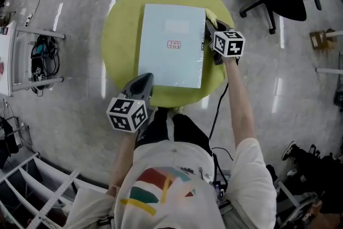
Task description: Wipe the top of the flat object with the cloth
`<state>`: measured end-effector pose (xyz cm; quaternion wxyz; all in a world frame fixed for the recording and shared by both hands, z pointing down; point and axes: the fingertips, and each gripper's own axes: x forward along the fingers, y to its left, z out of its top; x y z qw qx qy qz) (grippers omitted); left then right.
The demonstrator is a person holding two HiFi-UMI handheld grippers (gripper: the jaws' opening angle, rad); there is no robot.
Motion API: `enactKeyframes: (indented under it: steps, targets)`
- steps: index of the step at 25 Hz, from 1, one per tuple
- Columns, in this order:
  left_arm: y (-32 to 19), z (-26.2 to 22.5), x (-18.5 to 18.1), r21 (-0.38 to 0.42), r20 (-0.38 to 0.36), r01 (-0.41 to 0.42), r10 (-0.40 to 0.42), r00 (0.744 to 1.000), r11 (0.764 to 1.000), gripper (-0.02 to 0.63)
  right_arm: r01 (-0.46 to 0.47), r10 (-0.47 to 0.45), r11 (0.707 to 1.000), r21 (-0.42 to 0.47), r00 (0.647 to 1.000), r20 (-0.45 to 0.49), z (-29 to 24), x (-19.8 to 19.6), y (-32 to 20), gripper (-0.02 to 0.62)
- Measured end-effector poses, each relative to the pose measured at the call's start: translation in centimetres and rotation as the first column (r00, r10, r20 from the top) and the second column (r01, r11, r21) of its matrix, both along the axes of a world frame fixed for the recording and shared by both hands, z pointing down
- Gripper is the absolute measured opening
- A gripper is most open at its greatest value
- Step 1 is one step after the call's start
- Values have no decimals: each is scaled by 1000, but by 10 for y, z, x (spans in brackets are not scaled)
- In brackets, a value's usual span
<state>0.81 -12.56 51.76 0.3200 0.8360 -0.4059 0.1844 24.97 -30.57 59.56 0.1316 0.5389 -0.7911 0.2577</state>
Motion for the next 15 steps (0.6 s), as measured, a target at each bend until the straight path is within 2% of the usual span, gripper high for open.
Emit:
enactKeyframes:
  steps: [5, 15]
  targets:
    - [-3, -11, 7, 26, -14, -25, 25, 1000, 999, 14, 101, -102, 995, -25, 994, -43, 2, -11, 41, 28]
    - [-9, -38, 17, 97, -44, -61, 65, 997, 993, 14, 206, -209, 974, -89, 978, -18, 6, -41, 148, 28]
